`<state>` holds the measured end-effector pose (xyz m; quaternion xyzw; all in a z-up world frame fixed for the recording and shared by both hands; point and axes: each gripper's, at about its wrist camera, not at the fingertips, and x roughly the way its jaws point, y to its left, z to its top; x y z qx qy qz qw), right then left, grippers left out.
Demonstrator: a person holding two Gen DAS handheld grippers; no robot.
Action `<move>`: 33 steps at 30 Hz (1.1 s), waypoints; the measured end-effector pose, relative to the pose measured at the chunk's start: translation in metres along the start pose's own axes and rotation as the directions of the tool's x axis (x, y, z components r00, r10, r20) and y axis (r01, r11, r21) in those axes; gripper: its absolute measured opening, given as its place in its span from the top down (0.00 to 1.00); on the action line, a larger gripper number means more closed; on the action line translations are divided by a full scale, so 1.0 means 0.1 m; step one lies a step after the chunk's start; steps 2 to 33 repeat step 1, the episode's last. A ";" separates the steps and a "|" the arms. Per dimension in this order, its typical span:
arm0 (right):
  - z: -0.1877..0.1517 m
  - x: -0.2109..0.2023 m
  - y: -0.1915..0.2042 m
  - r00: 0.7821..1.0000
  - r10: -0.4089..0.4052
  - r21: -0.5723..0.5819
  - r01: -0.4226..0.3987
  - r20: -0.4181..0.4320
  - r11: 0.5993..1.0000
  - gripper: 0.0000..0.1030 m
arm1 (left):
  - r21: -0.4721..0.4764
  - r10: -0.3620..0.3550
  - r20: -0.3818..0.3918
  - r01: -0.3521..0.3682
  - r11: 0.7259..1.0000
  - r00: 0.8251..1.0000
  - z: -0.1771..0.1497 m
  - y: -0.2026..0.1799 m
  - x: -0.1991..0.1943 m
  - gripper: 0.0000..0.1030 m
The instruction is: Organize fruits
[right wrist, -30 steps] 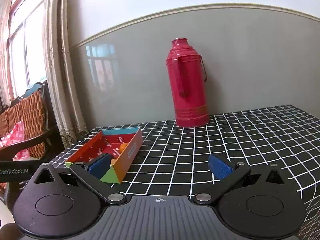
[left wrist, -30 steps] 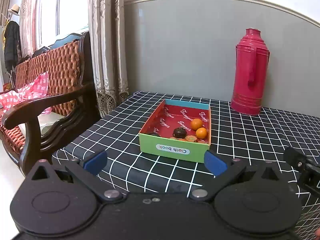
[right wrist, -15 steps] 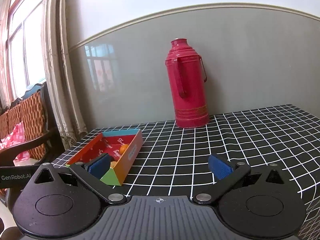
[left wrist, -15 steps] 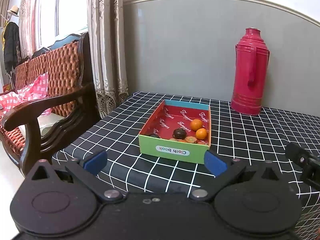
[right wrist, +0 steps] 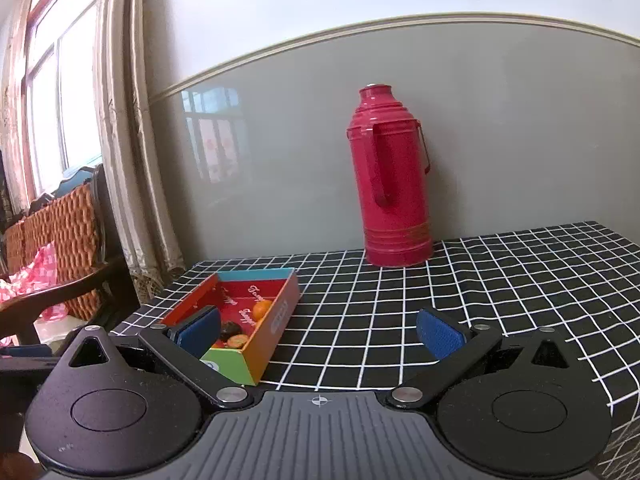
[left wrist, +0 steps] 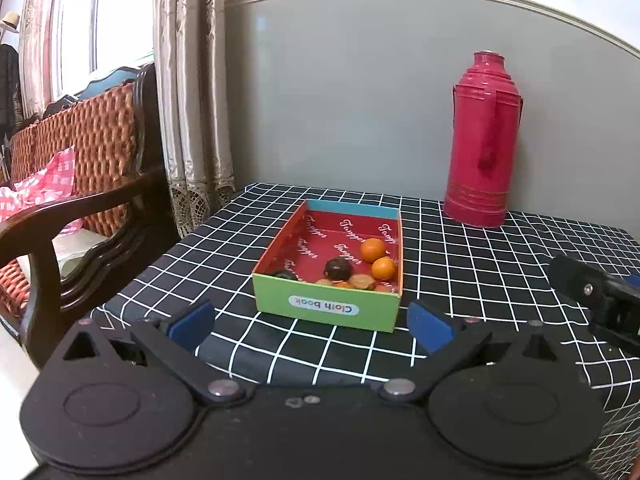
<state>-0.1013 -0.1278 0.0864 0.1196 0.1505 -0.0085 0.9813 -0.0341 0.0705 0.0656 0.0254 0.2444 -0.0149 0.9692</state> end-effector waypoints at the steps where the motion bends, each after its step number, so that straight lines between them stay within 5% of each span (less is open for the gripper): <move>1: 0.01 0.01 0.01 1.000 0.003 -0.003 -0.003 -0.002 1.000 0.00 | 0.002 0.001 -0.009 -0.001 1.000 1.000 0.01 -0.01 0.04 0.06; 33: 0.01 0.01 0.01 1.000 0.003 -0.003 -0.003 -0.002 1.000 0.00 | 0.002 0.001 -0.009 -0.001 1.000 1.000 0.01 -0.01 0.04 0.06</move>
